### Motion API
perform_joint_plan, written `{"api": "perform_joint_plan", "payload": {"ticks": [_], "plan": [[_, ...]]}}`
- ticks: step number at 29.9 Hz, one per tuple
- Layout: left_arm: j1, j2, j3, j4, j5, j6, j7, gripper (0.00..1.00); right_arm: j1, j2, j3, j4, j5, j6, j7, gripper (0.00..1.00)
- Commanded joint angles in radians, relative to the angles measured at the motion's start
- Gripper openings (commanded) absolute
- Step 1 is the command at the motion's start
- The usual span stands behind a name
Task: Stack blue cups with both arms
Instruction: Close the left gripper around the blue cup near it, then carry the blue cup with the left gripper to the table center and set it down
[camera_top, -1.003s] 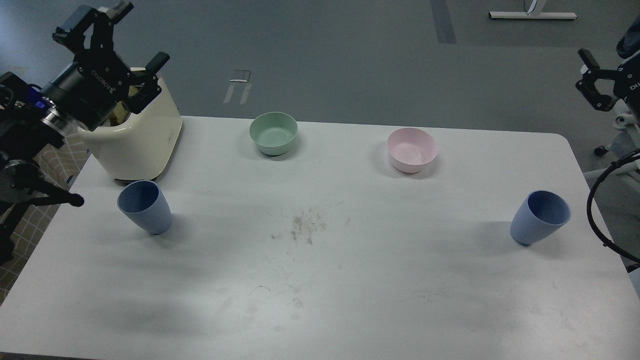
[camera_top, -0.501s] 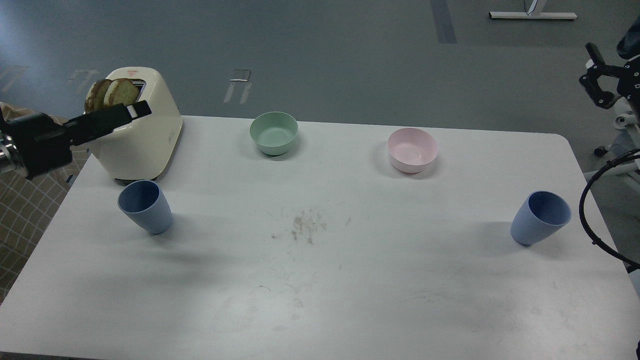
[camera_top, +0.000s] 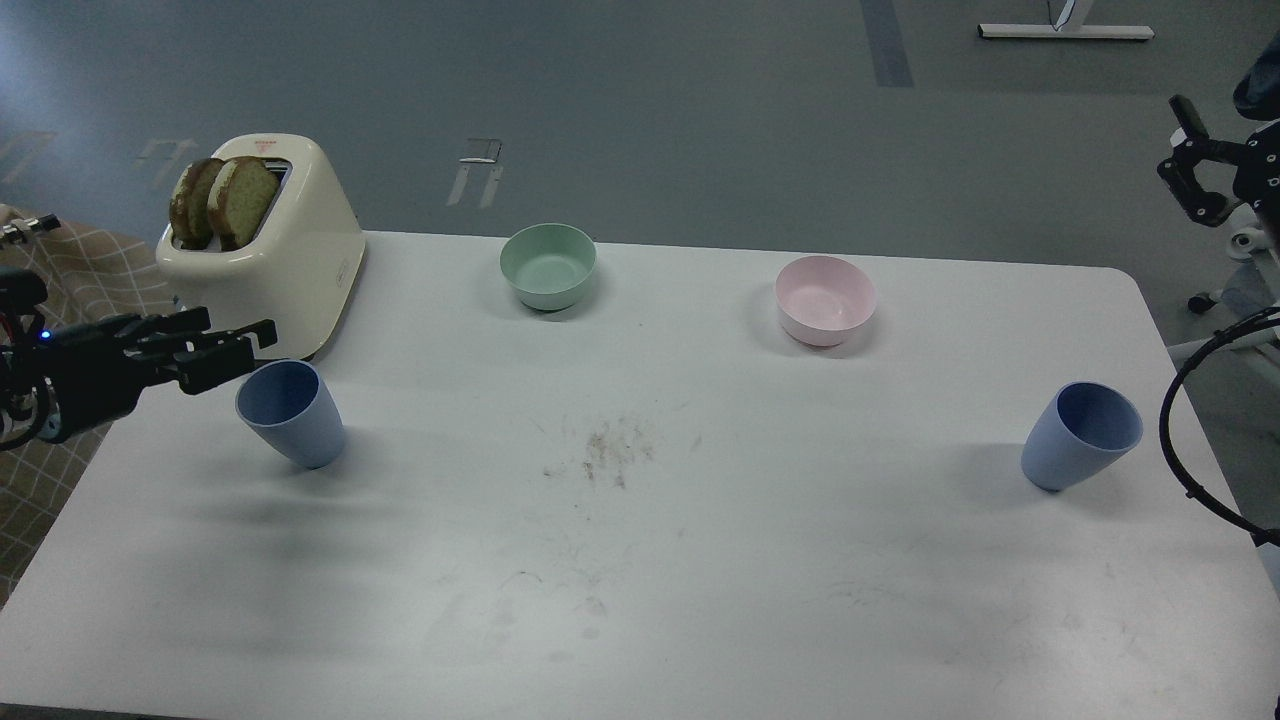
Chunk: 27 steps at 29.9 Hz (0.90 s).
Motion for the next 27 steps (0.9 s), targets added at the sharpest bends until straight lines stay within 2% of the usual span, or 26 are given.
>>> {"api": "perform_joint_plan", "payload": {"ticks": [1, 4, 10, 15, 16, 18, 20, 24, 27], "plan": [[-0.001, -0.003, 0.04, 0.041, 0.0, 0.038, 0.002, 0.79, -0.009, 0.002, 0.0, 0.007, 0.0, 0.0, 0.0, 1.0], [-0.001, -0.041, 0.043, 0.09, 0.002, 0.038, -0.001, 0.68, -0.014, 0.004, 0.0, 0.008, 0.0, 0.0, 0.0, 1.0], [-0.003, -0.101, 0.08, 0.135, 0.0, 0.041, -0.003, 0.64, -0.018, 0.005, 0.0, 0.013, 0.0, 0.0, 0.0, 1.0], [-0.003, -0.121, 0.081, 0.139, 0.002, 0.04, -0.004, 0.35, -0.027, 0.004, 0.0, 0.011, 0.0, 0.0, 0.0, 1.0], [-0.001, -0.12, 0.081, 0.141, 0.002, 0.04, -0.004, 0.32, -0.03, 0.002, 0.0, 0.011, 0.0, 0.0, 0.0, 1.0], [-0.003, -0.12, 0.084, 0.156, 0.002, 0.04, -0.006, 0.11, -0.035, 0.002, 0.0, 0.011, 0.0, 0.0, 0.0, 1.0], [-0.003, -0.12, 0.084, 0.164, 0.002, 0.04, -0.009, 0.0, -0.037, 0.002, 0.0, 0.011, 0.0, 0.0, 0.0, 1.0], [-0.006, -0.115, 0.086, 0.167, 0.002, 0.038, -0.04, 0.0, -0.038, 0.004, 0.0, 0.011, 0.0, 0.0, 0.001, 1.0], [-0.015, -0.114, 0.084, 0.162, 0.002, 0.038, -0.044, 0.0, -0.038, 0.005, 0.0, 0.011, 0.0, 0.0, 0.0, 1.0]]}}
